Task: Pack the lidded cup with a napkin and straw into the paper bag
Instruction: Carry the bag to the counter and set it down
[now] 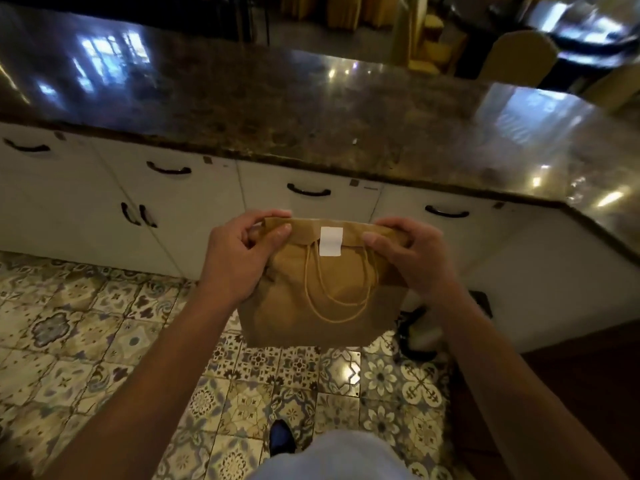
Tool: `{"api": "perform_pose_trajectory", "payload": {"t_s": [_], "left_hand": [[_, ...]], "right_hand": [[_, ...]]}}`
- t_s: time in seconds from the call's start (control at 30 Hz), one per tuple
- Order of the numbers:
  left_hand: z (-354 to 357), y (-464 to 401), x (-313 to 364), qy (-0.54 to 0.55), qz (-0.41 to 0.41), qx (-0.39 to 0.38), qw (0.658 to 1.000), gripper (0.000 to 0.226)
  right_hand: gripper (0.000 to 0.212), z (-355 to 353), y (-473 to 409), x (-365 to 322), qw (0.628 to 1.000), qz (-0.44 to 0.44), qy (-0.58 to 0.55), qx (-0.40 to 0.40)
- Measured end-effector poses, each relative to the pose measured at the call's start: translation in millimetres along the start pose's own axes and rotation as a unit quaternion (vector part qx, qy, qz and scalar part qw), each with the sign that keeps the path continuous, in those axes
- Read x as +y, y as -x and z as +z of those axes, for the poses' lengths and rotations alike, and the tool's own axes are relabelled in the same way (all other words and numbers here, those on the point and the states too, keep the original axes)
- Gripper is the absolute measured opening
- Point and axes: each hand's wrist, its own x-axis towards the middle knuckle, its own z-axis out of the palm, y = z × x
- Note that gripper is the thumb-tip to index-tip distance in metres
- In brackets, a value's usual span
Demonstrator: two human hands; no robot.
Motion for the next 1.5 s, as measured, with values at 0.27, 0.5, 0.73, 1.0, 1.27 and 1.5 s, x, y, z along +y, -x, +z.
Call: {"api": "perform_pose_trajectory", "payload": {"t_s": [0.27,0.5,0.73,1.0,1.27,1.5], "left_hand": [[29,-60,-1,0.019,0.029,-0.051,0.998,0.024],[88,-125,1,0.046,0.05,-0.099,0.993,0.019],[143,-201,23,0.069,0.066,-0.098,0.991,0.021],[185,-287,51,0.048,0.102,-0.079,0.99,0.019],[219,-381,55,0.065,0.136,-0.107,0.983,0.02],[246,-488,55,0.041,0.168,-0.199,0.965,0.025]], "right_hand": [[0.026,-25,-28,5,0.998,-0.007,-0.013,0.056],[0.021,-63,-69,45,0.99,-0.025,-0.048,0.127],[0.023,-119,-143,75,0.977,-0.037,-0.168,0.124],[0.029,-168,-235,88,0.965,-0.089,-0.225,0.104],[0.028,-197,-315,90,0.968,-0.107,-0.177,0.144],[0.03,-220,-398,94,0.966,-0.103,-0.138,0.191]]}}
